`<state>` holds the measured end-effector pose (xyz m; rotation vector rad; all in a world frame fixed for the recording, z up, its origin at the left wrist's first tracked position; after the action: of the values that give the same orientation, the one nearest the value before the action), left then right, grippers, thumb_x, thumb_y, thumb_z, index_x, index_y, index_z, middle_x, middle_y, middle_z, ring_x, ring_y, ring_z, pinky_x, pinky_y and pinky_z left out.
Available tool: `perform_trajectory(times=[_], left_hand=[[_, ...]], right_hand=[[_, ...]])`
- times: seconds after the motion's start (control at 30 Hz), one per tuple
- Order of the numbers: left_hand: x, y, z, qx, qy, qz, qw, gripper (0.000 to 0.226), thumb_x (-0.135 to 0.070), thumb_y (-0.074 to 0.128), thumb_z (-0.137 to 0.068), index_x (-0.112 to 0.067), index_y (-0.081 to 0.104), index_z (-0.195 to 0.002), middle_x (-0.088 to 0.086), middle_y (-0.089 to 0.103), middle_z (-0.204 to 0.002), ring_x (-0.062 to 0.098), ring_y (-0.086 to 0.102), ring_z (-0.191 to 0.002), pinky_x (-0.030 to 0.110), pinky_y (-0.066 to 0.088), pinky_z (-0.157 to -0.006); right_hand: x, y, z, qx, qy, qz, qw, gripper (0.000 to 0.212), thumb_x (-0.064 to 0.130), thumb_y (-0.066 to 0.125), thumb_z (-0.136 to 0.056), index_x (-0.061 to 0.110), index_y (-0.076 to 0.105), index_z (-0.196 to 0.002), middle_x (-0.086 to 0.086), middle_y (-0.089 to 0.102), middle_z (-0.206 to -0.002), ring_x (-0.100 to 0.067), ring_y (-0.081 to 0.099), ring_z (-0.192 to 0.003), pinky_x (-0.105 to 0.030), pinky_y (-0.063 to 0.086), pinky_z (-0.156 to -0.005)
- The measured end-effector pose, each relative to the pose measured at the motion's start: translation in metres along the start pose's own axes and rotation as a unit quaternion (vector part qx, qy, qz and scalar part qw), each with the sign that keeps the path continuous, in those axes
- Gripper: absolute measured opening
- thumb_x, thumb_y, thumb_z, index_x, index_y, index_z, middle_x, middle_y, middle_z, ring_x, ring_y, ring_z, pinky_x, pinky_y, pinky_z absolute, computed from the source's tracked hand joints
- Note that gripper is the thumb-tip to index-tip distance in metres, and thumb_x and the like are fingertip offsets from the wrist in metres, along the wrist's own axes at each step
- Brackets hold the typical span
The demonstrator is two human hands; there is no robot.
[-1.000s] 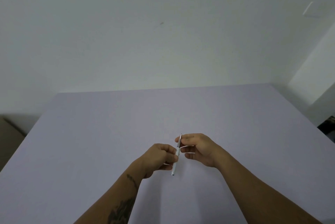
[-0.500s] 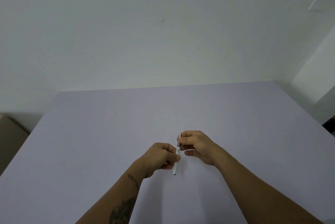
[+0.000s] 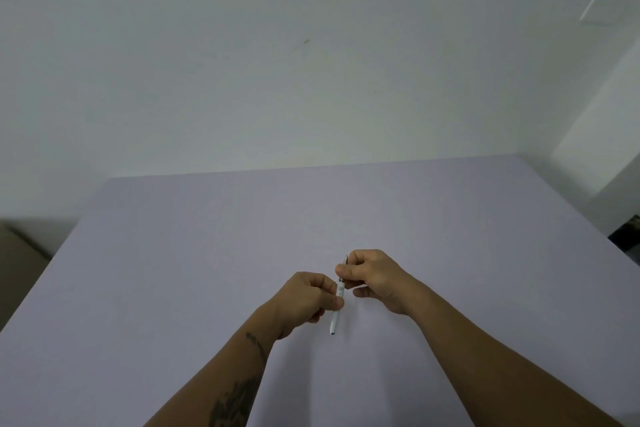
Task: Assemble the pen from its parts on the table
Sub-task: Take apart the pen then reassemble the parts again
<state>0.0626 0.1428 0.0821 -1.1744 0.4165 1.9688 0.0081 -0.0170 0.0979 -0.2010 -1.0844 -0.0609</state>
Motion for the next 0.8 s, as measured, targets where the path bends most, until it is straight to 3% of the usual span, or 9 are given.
perform_trajectory(times=[0.13, 0.27, 0.4, 0.57, 0.67, 0.8], left_hand=[[-0.0002, 0.0017, -0.0015, -0.004, 0.004, 0.001, 1.000, 0.017, -0.003, 0.071, -0.080, -0.015, 0.068, -0.068, 0.002, 0.061, -0.067, 0.014, 0.054, -0.060, 0.024, 0.049, -0.059], [-0.0010, 0.0003, -0.0032, -0.006, 0.006, 0.011, 1.000, 0.013, -0.003, 0.072, -0.080, -0.013, 0.070, -0.072, 0.005, 0.067, -0.072, 0.018, 0.062, -0.068, 0.028, 0.056, -0.071], [-0.0008, 0.0022, -0.0027, 0.000, 0.010, 0.005, 1.000, 0.012, -0.004, 0.072, -0.080, -0.013, 0.070, -0.072, 0.007, 0.068, -0.076, 0.022, 0.063, -0.075, 0.030, 0.057, -0.074], [0.0007, 0.0028, -0.0012, 0.003, 0.009, 0.000, 1.000, 0.012, -0.003, 0.071, -0.081, -0.012, 0.069, -0.073, 0.008, 0.067, -0.077, 0.023, 0.063, -0.077, 0.032, 0.057, -0.077], [0.0019, 0.0011, -0.0004, 0.000, 0.009, 0.010, 1.000, 0.016, -0.002, 0.072, -0.080, -0.014, 0.069, -0.069, 0.006, 0.066, -0.073, 0.023, 0.061, -0.075, 0.031, 0.056, -0.075], [0.0024, -0.0025, -0.0004, -0.009, 0.007, 0.019, 1.000, 0.018, -0.003, 0.072, -0.080, -0.015, 0.069, -0.067, 0.006, 0.065, -0.071, 0.021, 0.060, -0.070, 0.030, 0.056, -0.071]], right_hand=[[-0.0009, -0.0033, 0.0052, 0.017, 0.017, -0.033, 0.999, 0.013, 0.021, 0.069, -0.091, 0.013, 0.069, -0.081, -0.001, 0.071, -0.083, -0.017, 0.062, -0.079, -0.031, 0.049, -0.073], [-0.0032, -0.0074, 0.0085, 0.046, 0.040, -0.106, 0.992, 0.022, 0.016, 0.057, -0.098, 0.010, 0.076, -0.106, -0.002, 0.070, -0.090, -0.020, 0.062, -0.087, -0.031, 0.049, -0.075], [-0.0032, -0.0070, 0.0092, 0.021, 0.031, -0.073, 0.997, 0.018, 0.010, 0.057, -0.097, 0.010, 0.075, -0.097, -0.003, 0.072, -0.089, -0.019, 0.063, -0.087, -0.032, 0.050, -0.077], [-0.0034, -0.0030, 0.0058, 0.009, 0.026, -0.055, 0.998, 0.020, 0.012, 0.066, -0.091, 0.014, 0.064, -0.071, -0.002, 0.071, -0.081, -0.017, 0.062, -0.078, -0.032, 0.047, -0.074], [-0.0017, -0.0023, 0.0062, 0.013, 0.021, -0.057, 0.998, 0.012, 0.016, 0.066, -0.091, 0.012, 0.069, -0.080, -0.003, 0.071, -0.083, -0.017, 0.061, -0.080, -0.032, 0.047, -0.074], [0.0026, -0.0056, 0.0063, 0.033, 0.030, -0.098, 0.994, 0.022, 0.015, 0.057, -0.096, 0.009, 0.077, -0.101, -0.003, 0.072, -0.089, -0.018, 0.061, -0.084, -0.029, 0.048, -0.072]])
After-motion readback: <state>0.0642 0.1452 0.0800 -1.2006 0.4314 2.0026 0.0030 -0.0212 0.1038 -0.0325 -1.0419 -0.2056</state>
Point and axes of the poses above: each hand's wrist, its own z-axis away from the middle knuckle, its own y-axis out of the palm, x = y × z, the point moved 1 cm from there along -z, towards the middle knuckle
